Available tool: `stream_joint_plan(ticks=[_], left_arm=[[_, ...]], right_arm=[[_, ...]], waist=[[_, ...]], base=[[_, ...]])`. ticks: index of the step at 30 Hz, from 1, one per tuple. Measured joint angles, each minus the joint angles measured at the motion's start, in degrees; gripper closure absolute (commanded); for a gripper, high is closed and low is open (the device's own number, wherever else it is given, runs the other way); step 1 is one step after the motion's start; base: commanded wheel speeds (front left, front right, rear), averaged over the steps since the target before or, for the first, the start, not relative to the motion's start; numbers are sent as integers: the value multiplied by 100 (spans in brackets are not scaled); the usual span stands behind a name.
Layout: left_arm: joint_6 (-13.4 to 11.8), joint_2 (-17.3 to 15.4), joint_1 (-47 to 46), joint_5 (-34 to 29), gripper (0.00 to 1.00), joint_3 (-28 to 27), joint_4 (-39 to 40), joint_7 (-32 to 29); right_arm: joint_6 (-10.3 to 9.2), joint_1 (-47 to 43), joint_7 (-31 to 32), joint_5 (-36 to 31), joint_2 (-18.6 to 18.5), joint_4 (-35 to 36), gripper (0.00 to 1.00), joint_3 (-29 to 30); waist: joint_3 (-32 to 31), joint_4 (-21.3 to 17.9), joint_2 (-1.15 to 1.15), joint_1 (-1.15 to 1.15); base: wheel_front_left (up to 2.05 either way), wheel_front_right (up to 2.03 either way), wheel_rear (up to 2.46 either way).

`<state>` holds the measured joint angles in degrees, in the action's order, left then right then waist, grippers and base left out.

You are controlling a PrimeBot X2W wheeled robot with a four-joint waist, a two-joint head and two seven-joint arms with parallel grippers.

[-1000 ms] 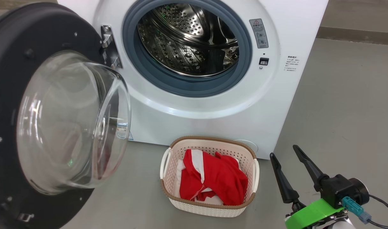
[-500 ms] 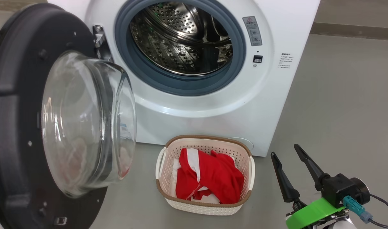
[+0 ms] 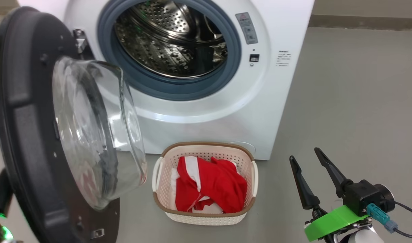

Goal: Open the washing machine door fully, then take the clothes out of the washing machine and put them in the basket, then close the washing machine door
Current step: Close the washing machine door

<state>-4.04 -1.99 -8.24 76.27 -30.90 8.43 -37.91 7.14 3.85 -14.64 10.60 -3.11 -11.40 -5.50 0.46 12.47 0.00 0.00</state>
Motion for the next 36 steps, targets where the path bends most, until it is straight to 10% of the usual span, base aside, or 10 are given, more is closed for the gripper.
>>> stream_joint_plan(ticks=[36], left_arm=[[-141, -11, 845, 700, 100, 1257, 538, 1003]], right_arm=[[0, 9, 0, 57, 12, -10, 0, 75]], waist=[[40, -1045, 0, 0]], base=[[0, 0, 0]])
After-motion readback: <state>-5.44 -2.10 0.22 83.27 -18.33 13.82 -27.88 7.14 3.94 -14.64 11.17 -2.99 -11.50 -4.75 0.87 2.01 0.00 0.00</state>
